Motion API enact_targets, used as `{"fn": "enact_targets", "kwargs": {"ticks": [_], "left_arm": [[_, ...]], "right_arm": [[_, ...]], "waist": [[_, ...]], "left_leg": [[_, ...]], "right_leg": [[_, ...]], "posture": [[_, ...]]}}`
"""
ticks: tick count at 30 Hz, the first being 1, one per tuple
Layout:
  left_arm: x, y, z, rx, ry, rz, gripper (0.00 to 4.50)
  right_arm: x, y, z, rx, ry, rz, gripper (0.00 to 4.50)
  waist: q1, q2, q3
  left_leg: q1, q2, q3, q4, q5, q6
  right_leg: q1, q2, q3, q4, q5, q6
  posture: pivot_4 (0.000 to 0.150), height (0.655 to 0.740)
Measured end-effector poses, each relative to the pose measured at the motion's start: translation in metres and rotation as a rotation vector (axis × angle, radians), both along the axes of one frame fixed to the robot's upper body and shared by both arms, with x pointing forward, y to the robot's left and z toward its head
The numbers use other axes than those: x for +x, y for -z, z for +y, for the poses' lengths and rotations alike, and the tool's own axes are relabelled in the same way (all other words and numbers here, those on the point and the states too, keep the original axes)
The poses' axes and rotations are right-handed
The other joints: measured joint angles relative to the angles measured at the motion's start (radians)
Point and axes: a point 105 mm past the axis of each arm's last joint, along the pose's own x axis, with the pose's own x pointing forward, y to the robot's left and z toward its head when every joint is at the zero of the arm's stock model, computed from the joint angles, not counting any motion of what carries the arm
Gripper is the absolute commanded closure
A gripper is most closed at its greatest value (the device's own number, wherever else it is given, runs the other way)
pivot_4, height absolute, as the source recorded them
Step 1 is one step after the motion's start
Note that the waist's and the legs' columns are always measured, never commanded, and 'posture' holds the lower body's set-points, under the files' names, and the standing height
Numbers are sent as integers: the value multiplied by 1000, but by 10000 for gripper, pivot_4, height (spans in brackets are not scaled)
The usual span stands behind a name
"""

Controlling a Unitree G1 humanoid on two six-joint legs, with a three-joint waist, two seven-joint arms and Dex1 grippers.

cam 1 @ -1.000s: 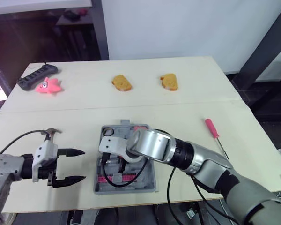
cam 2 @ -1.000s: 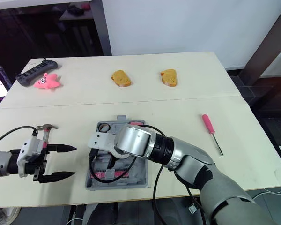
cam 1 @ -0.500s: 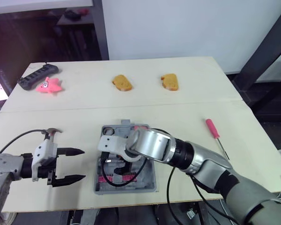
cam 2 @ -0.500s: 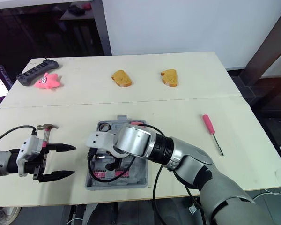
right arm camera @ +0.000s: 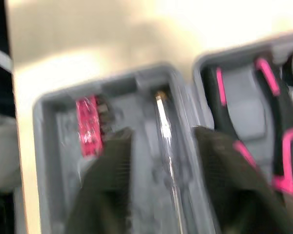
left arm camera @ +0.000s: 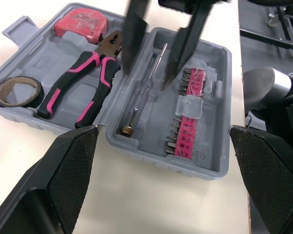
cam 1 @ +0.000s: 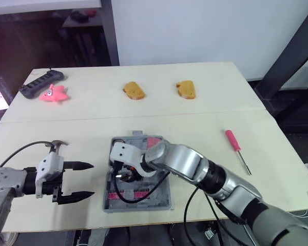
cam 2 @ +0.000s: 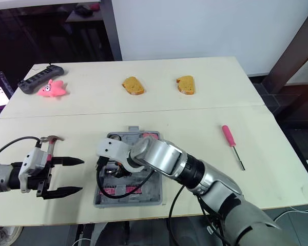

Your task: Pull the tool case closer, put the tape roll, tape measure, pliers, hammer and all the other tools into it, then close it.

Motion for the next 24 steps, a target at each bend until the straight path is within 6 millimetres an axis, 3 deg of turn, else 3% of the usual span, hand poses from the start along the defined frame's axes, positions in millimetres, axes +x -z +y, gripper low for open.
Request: {"fn": "enact_targets", "kwargs": {"ticks": [7,11,22,24], "left_arm": [[2,-2,0,2,-3,2,0],[3,-4,0,4,-2,-4,0],[5,-6,0,3,-1,-12,0],[5,-6,0,3,-1,-14,0]], "right_arm": [[3,2,-15,206,20,-23,38798],[3,13,-25,214,48,-20,38798],[3,24,-22,216,61,-13,38798],[3,24,-22,220,61,-13,44242]], "waist": [[3,0,0],[1,0,0],[4,0,0],[4,0,0]], "left_leg": [[0,0,0,0,0,0],[1,0,0,0,0,0],[1,0,0,0,0,0],[1,0,0,0,0,0]], "right_leg": [[0,0,0,0,0,0],[1,0,0,0,0,0],[1,1,0,0,0,0],[1,1,0,0,0,0]], "posture": [[1500,7400],[1500,7400],[1500,7400],[1500,7400]]}}
